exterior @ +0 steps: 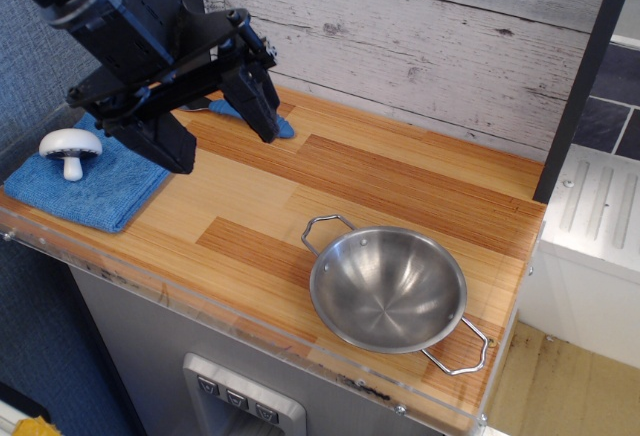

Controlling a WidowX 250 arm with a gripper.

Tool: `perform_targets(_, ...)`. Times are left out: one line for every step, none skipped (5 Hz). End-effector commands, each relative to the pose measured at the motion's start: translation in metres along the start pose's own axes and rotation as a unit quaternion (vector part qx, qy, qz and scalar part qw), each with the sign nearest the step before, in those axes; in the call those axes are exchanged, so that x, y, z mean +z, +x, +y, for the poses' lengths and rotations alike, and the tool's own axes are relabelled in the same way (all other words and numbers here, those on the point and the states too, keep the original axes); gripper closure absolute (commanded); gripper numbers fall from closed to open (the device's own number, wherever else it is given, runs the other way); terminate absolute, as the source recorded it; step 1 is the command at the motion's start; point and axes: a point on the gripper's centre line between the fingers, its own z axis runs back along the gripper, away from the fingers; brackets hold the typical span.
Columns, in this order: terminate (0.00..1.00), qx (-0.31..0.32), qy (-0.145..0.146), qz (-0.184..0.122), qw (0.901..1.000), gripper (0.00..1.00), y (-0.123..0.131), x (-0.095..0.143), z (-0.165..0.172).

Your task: Pick up the blue fork and keep it in the near end center

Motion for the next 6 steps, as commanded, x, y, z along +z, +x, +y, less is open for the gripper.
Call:
perform_targets(0.00,0.000,0.000,0.000,1.0000,0.00,0.000,0.000,0.000)
perform_targets(0.00,0.032,0.002,-0.016,0.9994,0.00,0.014,-0.007,-0.004)
perform_targets(0.00,0.085,-0.009,-0.048,0.9952,0.00,0.030,-0.015,-0.004)
perform_targets(0.00,0.150,-0.002,-0.078,0.9855,0.00,0.050,-0.020,-0.003)
perform_targets(0.00,0.224,0.034,-0.112,0.9676,0.00,0.067,-0.024,0.002)
perform_targets(0.00,0.270,0.071,-0.143,0.9495,0.00,0.090,-0.021,0.013)
